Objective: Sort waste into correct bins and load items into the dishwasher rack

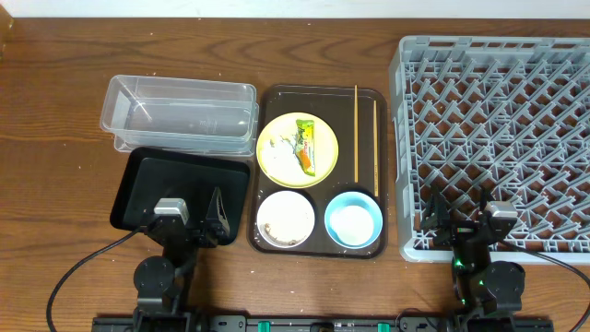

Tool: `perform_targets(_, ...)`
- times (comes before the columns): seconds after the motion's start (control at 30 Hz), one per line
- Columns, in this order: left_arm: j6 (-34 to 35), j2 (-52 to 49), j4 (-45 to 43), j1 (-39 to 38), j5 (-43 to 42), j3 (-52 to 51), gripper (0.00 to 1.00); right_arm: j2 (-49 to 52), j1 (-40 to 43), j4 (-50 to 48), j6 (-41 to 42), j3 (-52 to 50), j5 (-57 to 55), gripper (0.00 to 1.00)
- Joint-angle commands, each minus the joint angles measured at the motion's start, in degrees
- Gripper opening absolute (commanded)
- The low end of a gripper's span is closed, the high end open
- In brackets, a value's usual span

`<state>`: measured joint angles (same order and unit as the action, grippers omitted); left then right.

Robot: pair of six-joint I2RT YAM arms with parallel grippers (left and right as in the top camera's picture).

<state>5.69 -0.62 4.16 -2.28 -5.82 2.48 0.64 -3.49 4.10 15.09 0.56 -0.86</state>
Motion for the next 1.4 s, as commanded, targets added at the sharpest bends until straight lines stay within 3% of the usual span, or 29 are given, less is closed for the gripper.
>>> perform_targets(0.0,-0.74,0.24,0.7,0.17,-0.2,-1.53,0.96,-0.11,0.46,0.0,0.72,-0.24,0.24,0.99)
perform_targets(0.27,-0.72,0.24,0.7,0.17,-0.28,-1.53,0.96,-0.11,0.46,0.04,0.74,-0.26,0.31,0.99)
perform_targets(0.6,-0.7,0.24,-0.26,0.17,-10.64,-1.51,0.96,0.09,0.46,-0.11,0.76,-0.24,4.85,0.99)
perform_targets(0.8,2.95,0.09,-0.55,0.17,-13.51,2.34,0.96,0.13,0.46,1.11,0.96,2.91,16.22,0.99)
perform_targets(0.93,3.19,-3.61,2.45,0.17,-14.78,10.97,0.96,2.08,0.46,8.9,2.93,11.58,17.9,0.99)
perform_targets(1.07,3.17,-14.4,12.52,0.17,-14.86,24.94,0.96,9.7,0.46,18.64,2.84,24.26,17.86,0.99)
perform_targets(1.27,3.15,-38.34,34.18,0.17,-21.77,49.44,0.96,30.05,0.48,33.79,2.01,43.19,17.59,0.99)
perform_targets(1.37,3.17,-47.06,40.68,0.17,-28.76,58.21,0.96,40.57,0.48,38.97,2.03,50.84,18.18,0.99)
